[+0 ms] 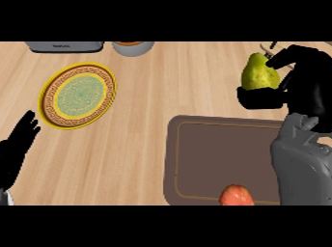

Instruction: Pick the pear from the tray and place it in the tiered shelf

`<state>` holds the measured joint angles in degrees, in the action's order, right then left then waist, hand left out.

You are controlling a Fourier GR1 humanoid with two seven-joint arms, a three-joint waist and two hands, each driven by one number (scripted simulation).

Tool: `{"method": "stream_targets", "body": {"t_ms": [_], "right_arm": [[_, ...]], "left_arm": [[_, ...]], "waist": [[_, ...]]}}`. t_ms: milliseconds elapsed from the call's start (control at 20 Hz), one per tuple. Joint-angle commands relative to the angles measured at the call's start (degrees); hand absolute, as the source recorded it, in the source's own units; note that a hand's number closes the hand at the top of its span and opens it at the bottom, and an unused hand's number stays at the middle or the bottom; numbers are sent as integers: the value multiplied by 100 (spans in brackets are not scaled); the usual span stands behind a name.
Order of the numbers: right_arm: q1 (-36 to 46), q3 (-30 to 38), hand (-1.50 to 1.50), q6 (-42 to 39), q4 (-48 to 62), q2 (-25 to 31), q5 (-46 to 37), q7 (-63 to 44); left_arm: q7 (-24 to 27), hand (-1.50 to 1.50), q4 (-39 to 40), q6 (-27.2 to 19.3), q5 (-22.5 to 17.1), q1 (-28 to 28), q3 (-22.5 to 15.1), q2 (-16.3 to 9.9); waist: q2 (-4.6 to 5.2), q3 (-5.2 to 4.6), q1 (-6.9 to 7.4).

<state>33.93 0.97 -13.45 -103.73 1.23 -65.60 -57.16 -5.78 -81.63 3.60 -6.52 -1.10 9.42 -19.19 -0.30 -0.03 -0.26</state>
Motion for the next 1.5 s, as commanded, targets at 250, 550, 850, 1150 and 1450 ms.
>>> {"method": "stream_targets", "body": {"t_ms": [250,550,850,1150,1450], "right_arm": [[735,369,150,-575,-838,168,-67,-666],[1628,699,150,-1310,-1160,587,-301,-966],[2467,1245,150,-1835,43,1356,-568,-529],[2930,1590,150,-1576,1185,1722,-609,-70],[2286,1845,150,-1030,1627,2263,-702,644]], "left_arm": [[-163,0,-70,127,58,59,126,-63],[-199,0,-80,-60,201,124,-59,207],[224,0,-91,23,237,-234,-22,237],[-74,0,-278,-126,307,38,-155,412],[-238,0,22,-46,261,231,30,271]], "waist": [[22,1,36],[4,-1,9],[6,-4,69],[29,-1,90],[40,3,55]]}}
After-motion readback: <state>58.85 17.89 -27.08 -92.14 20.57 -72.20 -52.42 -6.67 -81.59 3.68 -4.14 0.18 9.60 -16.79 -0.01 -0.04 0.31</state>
